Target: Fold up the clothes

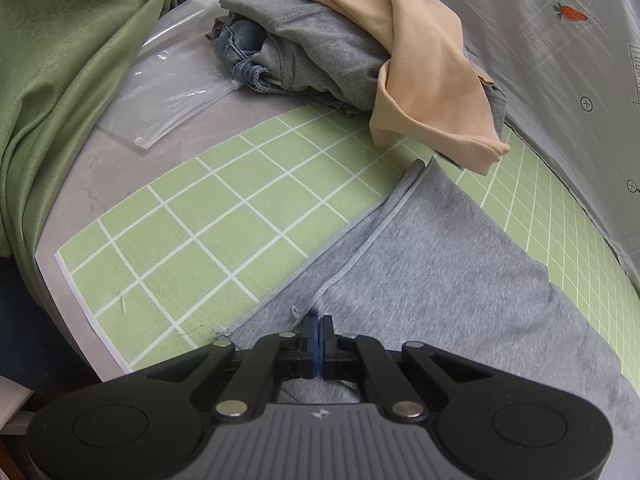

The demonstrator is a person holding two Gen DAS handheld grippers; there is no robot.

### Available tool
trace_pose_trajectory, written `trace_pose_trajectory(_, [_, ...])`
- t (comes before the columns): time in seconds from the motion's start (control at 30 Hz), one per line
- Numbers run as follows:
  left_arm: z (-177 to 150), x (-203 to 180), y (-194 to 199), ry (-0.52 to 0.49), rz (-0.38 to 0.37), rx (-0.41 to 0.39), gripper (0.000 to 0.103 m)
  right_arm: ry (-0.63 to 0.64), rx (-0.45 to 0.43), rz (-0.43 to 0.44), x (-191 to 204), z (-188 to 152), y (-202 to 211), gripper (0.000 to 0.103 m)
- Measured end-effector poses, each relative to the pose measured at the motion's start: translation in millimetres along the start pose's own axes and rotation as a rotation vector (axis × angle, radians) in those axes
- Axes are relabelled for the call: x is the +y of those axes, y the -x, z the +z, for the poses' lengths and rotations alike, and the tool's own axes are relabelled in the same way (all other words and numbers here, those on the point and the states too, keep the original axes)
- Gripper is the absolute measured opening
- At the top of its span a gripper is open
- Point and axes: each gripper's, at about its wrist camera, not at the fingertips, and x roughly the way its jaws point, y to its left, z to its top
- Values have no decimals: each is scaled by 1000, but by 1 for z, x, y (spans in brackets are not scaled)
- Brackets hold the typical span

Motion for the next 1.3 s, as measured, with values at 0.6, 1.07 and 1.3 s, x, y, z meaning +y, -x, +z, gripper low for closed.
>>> trace_pose_trajectory(0.6, [-7, 39, 24, 56, 146, 2, 5, 49, 165, 31, 2, -14, -8, 6])
trace_pose_trajectory(1.07, [-48, -95, 28, -283, -9, -23, 67, -40, -36, 14, -46, 45, 26, 73])
trace_pose_trajectory(1.3, [-134, -189, 18, -456, -144, 106, 75, 147, -68, -91, -77, 81, 23, 99])
